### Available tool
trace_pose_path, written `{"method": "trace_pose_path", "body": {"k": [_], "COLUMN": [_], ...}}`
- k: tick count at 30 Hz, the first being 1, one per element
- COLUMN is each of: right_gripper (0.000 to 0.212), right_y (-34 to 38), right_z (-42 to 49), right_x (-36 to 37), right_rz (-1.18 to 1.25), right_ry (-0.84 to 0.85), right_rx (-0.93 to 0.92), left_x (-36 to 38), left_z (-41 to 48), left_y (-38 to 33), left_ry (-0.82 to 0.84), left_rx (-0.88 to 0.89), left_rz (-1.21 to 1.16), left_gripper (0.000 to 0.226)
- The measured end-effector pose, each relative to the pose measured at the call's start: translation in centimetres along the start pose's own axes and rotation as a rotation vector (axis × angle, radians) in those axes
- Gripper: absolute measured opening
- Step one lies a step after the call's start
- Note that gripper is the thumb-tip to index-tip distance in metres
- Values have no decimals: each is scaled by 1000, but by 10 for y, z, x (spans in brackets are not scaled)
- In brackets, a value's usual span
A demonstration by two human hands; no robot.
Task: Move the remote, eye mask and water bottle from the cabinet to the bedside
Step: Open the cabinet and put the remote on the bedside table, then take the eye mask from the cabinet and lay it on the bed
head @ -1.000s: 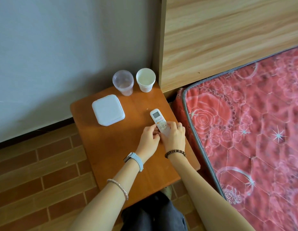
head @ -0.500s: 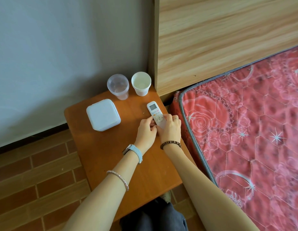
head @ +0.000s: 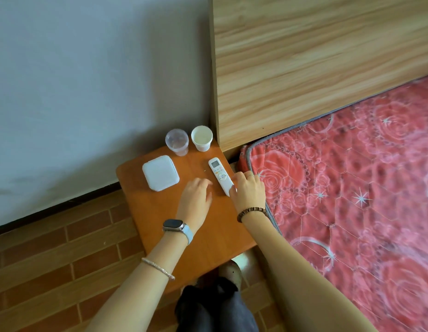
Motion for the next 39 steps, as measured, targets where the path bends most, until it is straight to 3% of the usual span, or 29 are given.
{"method": "trace_pose_path", "body": {"k": [9,18,29,39], "right_gripper": [21,24,22,21], "right_y": [5,10,28,11], "right_z": [-83,-145,-272,-463], "right_x": [-143,-197,-195,-176], "right_rz": [-24,36,94,120], "right_ry": [-48,-96,-335,-521], "right_rx": [-30,15,419,946], "left_x": [-138,-181,-195,-127], "left_z": [-69,-94,-118,-208], "left_y": [-64,-72,-86,-169], "left_ry": [-113,-93,92,358], "left_rx": [130,298,726,1285], "left_rz": [170,209,241,331], "left_gripper": [27,29,24,22]}}
Point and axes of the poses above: each hand's wrist, its own z-axis towards the middle knuckle, its own x-axis out of the palm, y = z × x, the point moved 1 cm from there along z, towards the middle knuckle, and after that the axes turned 2 degrees about -y, right-handed, at the moved point
